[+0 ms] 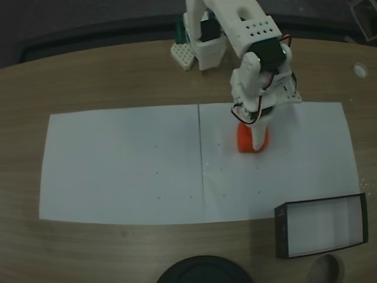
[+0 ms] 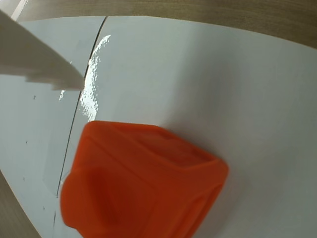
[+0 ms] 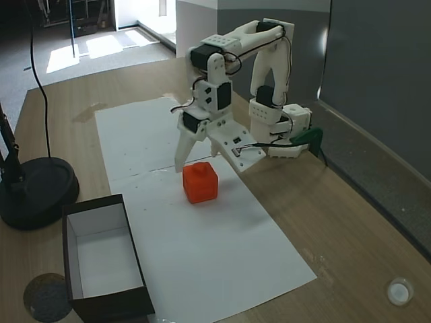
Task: Grab a orange square and put it in the box.
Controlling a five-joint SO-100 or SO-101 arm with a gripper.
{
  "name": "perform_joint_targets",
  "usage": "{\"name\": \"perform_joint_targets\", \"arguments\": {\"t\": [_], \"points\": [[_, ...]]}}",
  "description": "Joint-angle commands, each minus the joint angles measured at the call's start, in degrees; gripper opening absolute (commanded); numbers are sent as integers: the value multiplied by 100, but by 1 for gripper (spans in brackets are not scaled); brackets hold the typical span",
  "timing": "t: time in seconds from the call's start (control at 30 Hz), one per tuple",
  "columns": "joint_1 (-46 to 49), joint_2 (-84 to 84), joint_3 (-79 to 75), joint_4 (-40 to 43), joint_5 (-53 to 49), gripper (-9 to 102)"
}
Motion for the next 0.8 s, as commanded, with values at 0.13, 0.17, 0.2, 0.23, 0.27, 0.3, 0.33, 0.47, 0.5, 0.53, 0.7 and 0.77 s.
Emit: {"name": "perform_joint_targets", "arguments": {"t": [0.13, 0.17, 0.2, 0.23, 0.27, 0.3, 0.33, 0.47, 0.5, 0.53, 0.7, 0.77], "points": [[-563, -26, -44, -176, 0, 35], [-624, -35, -44, -193, -9, 35], [-659, -35, -44, -237, -9, 35], [-659, -35, -44, -264, -9, 35], [-624, -35, -44, -299, -9, 36], [-598, -35, -35, -378, -18, 36], [-536, -35, 0, -439, -18, 36], [-369, -35, 264, -844, -149, 36], [-334, -35, 352, -949, -176, 36], [-290, -35, 422, -1037, -176, 36], [0, -70, 492, -1239, -176, 36], [88, -176, 475, -1239, -185, 35]]}}
